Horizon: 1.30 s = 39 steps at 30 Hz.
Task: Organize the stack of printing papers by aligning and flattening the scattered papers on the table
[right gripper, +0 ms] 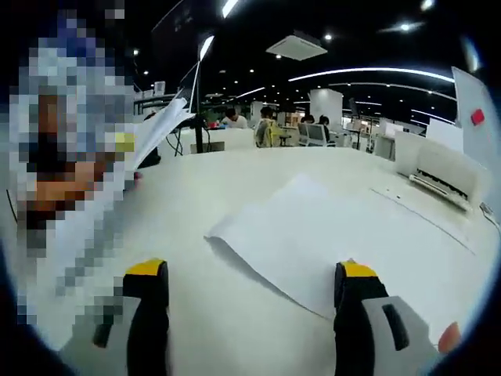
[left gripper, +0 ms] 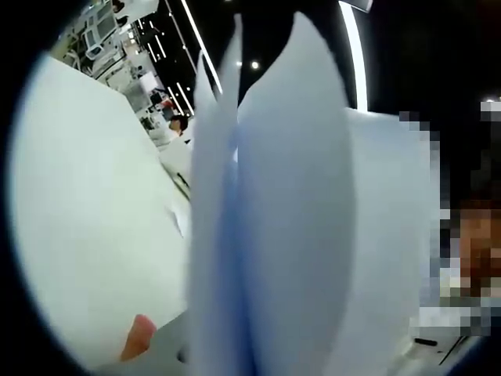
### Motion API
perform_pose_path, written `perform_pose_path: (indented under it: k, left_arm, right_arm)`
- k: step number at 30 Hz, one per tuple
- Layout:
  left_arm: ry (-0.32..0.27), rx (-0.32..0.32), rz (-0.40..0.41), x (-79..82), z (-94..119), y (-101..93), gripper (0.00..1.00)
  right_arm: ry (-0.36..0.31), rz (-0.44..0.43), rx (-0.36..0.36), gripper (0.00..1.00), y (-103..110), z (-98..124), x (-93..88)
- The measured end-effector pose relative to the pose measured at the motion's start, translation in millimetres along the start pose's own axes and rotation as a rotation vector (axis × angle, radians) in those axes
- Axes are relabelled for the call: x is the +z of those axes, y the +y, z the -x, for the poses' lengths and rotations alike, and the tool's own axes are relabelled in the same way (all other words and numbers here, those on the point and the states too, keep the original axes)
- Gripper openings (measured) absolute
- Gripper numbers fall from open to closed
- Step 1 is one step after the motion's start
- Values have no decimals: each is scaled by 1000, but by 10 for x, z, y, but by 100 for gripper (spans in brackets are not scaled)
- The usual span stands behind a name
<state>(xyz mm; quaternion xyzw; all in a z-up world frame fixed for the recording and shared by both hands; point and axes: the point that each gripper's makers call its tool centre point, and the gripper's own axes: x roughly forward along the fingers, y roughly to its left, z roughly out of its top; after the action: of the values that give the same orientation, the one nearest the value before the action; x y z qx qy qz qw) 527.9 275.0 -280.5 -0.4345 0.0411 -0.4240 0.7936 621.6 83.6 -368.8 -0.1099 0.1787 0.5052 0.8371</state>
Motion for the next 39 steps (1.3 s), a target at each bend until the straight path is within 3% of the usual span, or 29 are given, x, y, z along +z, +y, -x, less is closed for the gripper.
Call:
perform_pose_path:
  k: [7,9,12,20,25,29,33,39]
  left_arm:
    - [0,0,-1,-14,-6,-14,6]
    - [-1,0,1,-15,-6,-14,6]
    - [-1,-2,2,-14,-7,-16,6]
    - [0,-3,0,17,7,15,6]
    - [-1,-6,1,20,8,14,6]
    - [0,-7,0,27,11,19,6]
    - [0,-7,-1,27,12,18,6]
    - [0,-7,-1,37,17,28,6]
  right_arm:
    - [12,15,-4,78,-38,-110,65]
    - [0,63,-27,74,-87,-123,117]
    - [21,9,4,74,-58,-160,74]
    - [7,-1,-11,67,-141,-216,104]
    - [-4,-1,-11,50,-154,-207,120]
    - [-9,4,2,42,-130,-214,116]
    - [-10,16,17,27,-96,-205,120]
    - [-23,48,48,13,-32,-215,121]
